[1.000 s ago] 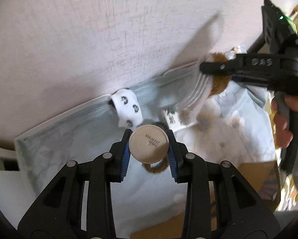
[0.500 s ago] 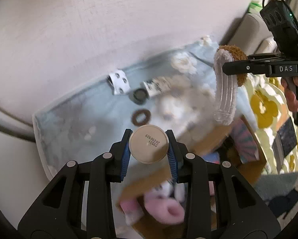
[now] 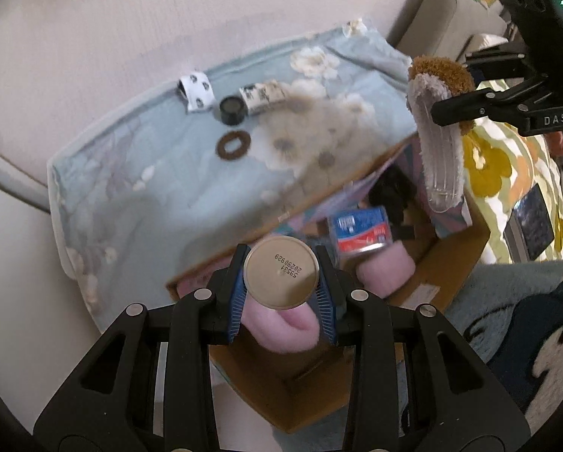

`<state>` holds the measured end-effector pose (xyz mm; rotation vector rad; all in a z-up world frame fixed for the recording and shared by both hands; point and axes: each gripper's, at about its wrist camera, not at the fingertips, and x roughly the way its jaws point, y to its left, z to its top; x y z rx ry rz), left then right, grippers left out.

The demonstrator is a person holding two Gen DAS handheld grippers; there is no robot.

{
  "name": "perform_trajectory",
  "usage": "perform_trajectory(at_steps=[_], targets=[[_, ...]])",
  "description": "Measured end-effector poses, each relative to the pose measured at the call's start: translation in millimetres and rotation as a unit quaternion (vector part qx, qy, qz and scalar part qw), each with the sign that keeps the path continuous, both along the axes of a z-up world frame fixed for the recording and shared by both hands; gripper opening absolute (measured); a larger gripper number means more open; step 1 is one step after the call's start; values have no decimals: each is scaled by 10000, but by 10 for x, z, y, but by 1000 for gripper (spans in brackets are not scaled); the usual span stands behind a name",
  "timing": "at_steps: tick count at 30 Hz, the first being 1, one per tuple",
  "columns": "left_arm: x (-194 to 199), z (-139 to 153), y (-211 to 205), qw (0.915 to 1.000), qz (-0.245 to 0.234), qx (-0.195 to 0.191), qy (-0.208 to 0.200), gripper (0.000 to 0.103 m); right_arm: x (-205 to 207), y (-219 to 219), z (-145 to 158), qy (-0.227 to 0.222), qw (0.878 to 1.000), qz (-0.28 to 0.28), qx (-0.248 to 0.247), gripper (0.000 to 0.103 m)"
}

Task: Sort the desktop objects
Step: 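Carry the jar lid and brush into the box and open both tools, then grasp the white panda sock with the left tool while the right tool grasps the white box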

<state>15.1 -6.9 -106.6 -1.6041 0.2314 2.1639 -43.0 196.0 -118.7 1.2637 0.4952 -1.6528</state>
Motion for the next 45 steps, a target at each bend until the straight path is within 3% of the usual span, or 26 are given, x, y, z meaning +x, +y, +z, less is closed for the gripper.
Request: perform_trajectory(at_steps=[11, 21, 24, 25, 27, 29, 31, 34, 45], targets=[[44, -259, 33, 9998, 76, -132, -129, 30, 328, -158, -233, 605, 9916, 883, 733, 29], [35, -359, 26, 9994, 143, -250, -193, 30, 390, -225, -415, 548, 9875, 1137, 949, 30], [27, -383, 23, 9993, 180, -216, -255, 30, 415, -235, -446, 369, 9878, 1246, 861, 34], [29, -385, 26, 9992, 200, -204, -262, 31, 426, -237, -446, 323, 9883, 1255, 808, 41], [27, -386, 33, 9991, 236, -203, -278, 42, 449, -233, -444, 206, 9897, 1249, 664, 56], [22, -382, 43, 9990, 268, -256, -252, 101, 458, -234, -446, 62, 9908, 1219, 585, 81], [28, -364, 51, 9993, 262, -210, -162, 103, 464, -241, -462, -43, 9908, 1217, 597, 95], [16, -350, 58, 9993, 262, -240, -139, 103, 459, -228, -452, -5, 9921, 1123, 554, 102], [17, -280, 54, 9992, 283, -284, -16, 103, 236, -86, -345, -200, 9977, 615, 198, 102]])
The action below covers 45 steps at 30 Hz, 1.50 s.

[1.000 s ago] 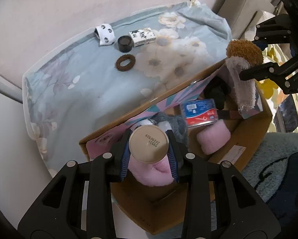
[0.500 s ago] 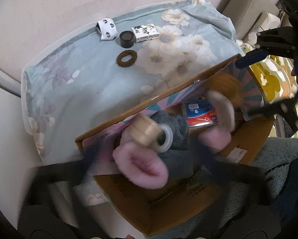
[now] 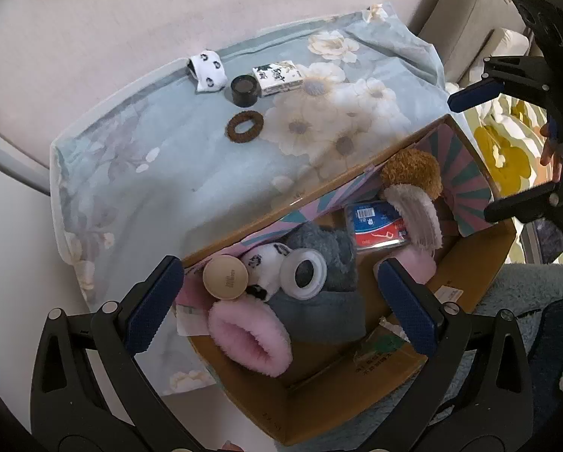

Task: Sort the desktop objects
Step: 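Grasp the white panda sock with the left tool while the right tool grasps the white box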

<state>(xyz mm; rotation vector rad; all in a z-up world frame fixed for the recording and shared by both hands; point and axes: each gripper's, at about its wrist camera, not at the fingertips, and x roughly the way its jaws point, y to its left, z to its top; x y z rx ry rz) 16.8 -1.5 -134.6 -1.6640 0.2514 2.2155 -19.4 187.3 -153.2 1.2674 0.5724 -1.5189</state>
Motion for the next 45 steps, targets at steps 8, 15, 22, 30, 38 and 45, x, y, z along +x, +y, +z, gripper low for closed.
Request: perform_trajectory(at_steps=[8, 15, 22, 30, 38, 45], targets=[[-10, 170, -29, 9997, 10, -51, 237, 103, -34, 48, 82, -70, 9997, -119, -184, 102], [-143, 385, -195, 9975, 353, -191, 582, 103, -124, 58, 321, 574, 9982, -118, -117, 102], [-431, 601, -381, 9940, 545, -312, 891, 103, -471, 170, 568, 1486, 9850, -875, -105, 102], [-1081, 531, -377, 9957, 361, -90, 848, 103, -969, 65, 283, 1049, 9871, -1205, 106, 102], [-1937, -66, -163, 9980, 442, 33, 446, 103, -1376, -279, -357, 952, 9930, -695, 34, 102], [-2479, -769, -167, 9915, 1271, 266, 26, 96, -1693, -538, -876, 839, 9953, -444, -194, 102]])
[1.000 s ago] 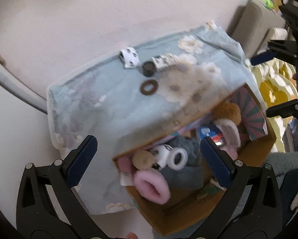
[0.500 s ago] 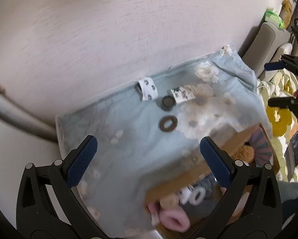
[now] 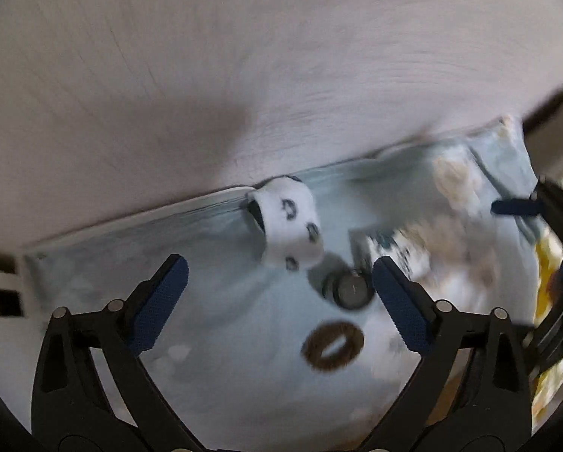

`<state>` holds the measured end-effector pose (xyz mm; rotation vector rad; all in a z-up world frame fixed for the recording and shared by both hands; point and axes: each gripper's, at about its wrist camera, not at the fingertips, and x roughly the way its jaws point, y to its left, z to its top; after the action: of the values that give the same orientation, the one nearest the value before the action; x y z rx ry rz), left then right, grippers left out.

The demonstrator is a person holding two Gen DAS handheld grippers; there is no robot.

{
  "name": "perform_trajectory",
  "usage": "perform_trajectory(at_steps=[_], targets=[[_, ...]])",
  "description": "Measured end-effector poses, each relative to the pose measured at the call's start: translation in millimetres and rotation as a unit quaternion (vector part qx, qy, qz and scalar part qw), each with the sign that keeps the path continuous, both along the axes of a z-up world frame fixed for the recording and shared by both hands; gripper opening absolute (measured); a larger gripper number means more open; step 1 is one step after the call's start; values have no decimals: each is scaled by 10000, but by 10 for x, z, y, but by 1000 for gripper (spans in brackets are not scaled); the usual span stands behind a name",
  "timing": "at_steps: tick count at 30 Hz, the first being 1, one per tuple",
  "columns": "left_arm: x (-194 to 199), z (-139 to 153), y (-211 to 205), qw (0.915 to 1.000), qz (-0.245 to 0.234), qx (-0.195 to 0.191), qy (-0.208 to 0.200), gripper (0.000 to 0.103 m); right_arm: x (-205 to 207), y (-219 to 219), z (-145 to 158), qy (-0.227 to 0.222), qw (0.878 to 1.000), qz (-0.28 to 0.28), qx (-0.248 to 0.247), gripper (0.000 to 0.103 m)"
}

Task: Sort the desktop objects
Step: 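Grasp the white panda sock with the left tool while the right tool grasps the white box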

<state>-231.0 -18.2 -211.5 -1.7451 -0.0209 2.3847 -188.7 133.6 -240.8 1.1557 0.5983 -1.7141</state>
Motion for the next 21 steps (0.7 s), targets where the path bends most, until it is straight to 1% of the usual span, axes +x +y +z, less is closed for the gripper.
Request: perform_trajectory(at_steps=[1, 4, 7, 10, 12, 14, 15, 17, 18, 19, 20, 21], targets=[[-38, -78, -6, 9999, 99, 57, -62, 96, -20, -45, -54, 12, 10000, 81, 23, 102], [-80, -197, 14, 9996, 251, -12, -98, 95, -42, -154, -165, 57, 9994, 329, 19, 102], [-112, -272, 37, 9994, 327, -15, -101, 94, -21, -242, -259, 250, 9977, 614, 104, 102], [-142, -330, 64, 9993, 369, 7, -90, 89, -7, -303, -359, 395, 9958, 798, 219, 101], [-153, -369, 79, 9991, 407, 29, -120, 81, 5, -330, -401, 418, 9948, 902, 224, 97], [-150, -408, 86, 9988, 439, 113, -190, 67, 35, -363, -434, 438, 9933, 1032, 285, 91], [-141, -426, 88, 9986, 445, 167, -221, 63, 51, -379, -448, 468, 9924, 1087, 339, 89], [-122, -452, 89, 9984, 444, 211, -266, 47, 85, -405, -460, 488, 9909, 1194, 378, 77], [-111, -458, 85, 9984, 451, 225, -273, 46, 93, -408, -448, 476, 9908, 1219, 337, 74], [-99, -450, 82, 9984, 447, 258, -243, 43, 100, -415, -439, 504, 9906, 1223, 335, 68], [-92, -449, 84, 9983, 422, 313, -246, 36, 106, -421, -423, 493, 9905, 1245, 316, 60], [-87, -448, 89, 9983, 405, 334, -250, 35, 111, -428, -403, 479, 9903, 1267, 295, 56]])
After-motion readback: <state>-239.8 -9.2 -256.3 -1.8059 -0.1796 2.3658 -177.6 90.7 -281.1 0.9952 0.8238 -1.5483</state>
